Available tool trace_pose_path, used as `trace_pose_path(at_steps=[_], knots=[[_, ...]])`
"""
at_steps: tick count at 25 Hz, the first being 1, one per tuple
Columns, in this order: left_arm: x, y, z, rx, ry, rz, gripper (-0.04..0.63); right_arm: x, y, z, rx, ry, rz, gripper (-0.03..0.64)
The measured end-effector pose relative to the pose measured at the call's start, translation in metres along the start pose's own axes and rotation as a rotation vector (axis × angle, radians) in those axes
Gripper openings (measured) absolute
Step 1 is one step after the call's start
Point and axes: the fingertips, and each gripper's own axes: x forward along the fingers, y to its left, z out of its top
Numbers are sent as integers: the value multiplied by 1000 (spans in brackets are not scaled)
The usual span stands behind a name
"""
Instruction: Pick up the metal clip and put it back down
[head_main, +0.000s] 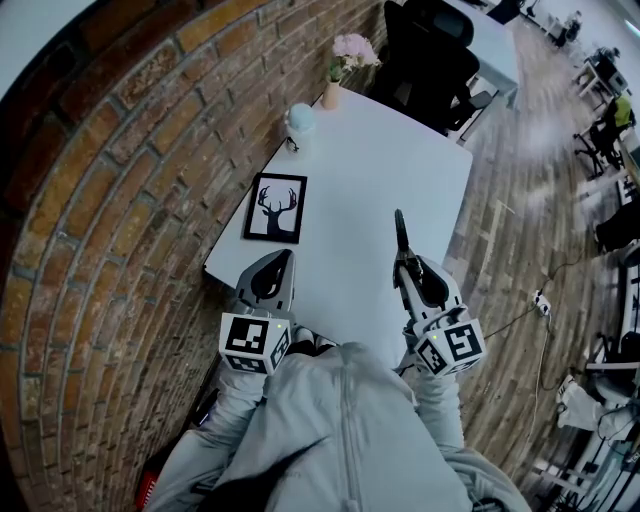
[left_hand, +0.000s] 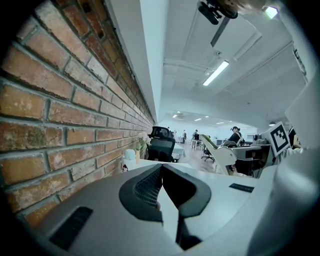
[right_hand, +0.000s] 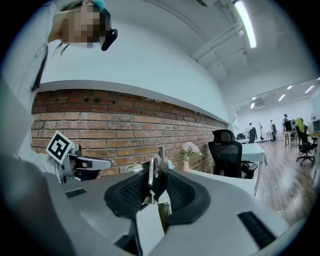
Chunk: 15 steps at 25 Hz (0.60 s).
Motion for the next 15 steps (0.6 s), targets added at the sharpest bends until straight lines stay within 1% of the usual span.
trace_pose_path(at_steps=[8, 15], knots=[[1, 0, -5, -7, 12, -5, 26, 1, 0, 0, -22, 17, -6, 106], [4, -4, -10, -7, 33, -16, 26, 8, 5, -7, -112, 74, 14, 106]])
